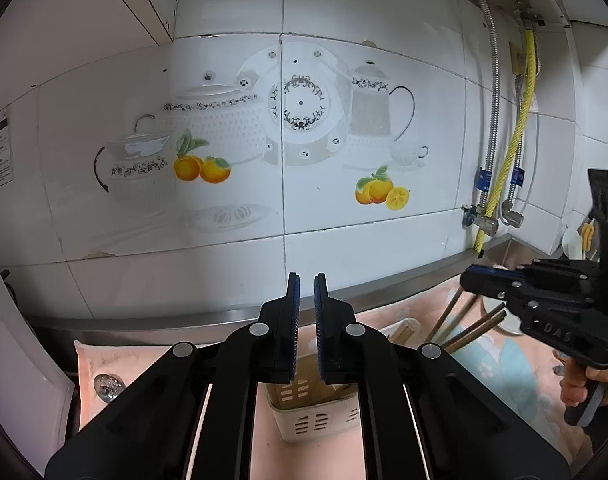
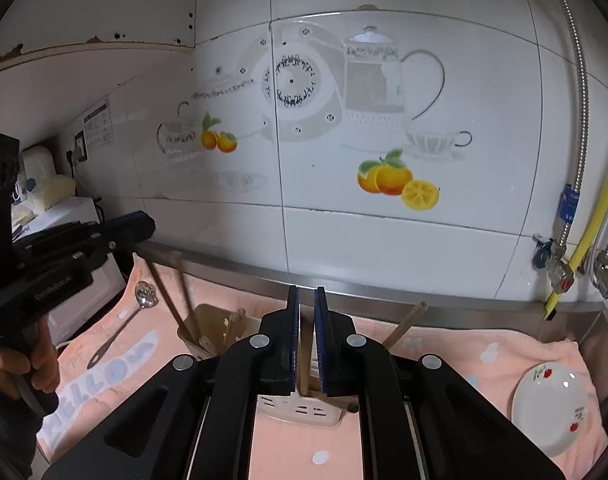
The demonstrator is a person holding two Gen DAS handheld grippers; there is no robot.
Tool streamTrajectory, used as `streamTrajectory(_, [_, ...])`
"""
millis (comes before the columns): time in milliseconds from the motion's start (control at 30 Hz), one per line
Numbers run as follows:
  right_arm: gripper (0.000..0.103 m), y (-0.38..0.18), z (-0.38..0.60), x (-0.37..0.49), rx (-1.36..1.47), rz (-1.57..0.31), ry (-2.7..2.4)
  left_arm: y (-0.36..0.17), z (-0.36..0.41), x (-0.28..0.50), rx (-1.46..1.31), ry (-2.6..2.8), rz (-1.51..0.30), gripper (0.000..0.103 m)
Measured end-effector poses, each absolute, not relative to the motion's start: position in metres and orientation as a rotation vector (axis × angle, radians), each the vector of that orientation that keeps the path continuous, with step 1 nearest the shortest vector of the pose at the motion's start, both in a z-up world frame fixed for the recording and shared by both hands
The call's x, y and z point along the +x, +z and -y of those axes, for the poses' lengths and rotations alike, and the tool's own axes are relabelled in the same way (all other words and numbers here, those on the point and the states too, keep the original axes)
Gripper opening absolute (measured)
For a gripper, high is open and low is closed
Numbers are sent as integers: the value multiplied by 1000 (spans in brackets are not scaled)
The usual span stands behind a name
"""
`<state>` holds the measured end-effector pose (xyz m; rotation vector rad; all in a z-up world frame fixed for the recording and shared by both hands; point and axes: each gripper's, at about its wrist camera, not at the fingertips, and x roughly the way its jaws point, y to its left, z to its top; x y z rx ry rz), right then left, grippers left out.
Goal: Organize utensils
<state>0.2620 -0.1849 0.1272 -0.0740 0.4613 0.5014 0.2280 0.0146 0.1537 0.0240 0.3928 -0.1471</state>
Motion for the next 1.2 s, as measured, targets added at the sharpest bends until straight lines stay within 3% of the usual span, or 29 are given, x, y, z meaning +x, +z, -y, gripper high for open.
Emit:
streamTrajectory(100, [14,128,189,258,-64,-456,501,155,-14,221,29,-146,-386,18])
streamTrajectory(167, [23,130,192,251,-58,-445,499,157,-14,214,26,-144,-374,33])
streamTrajectory(267, [35,132,196,238,-61,-424,495,159,-16,201,16,-136,-358,47])
streamTrajectory(600, [79,106,205,179,-99,-405,452,137,-24,148,1,-112,-371,85])
streamTrajectory(667, [81,97,205,169,-101,-407,442,129,-26,141,-4,-108,-384,91])
streamTrajectory(733, [89,88,207,158,-93,-415,437,119,-27,132,-7,-104,-403,96])
streamTrajectory(1200, [95,49,209,110,-91,-447,393,67,-38,87,-21,-60,-502,98])
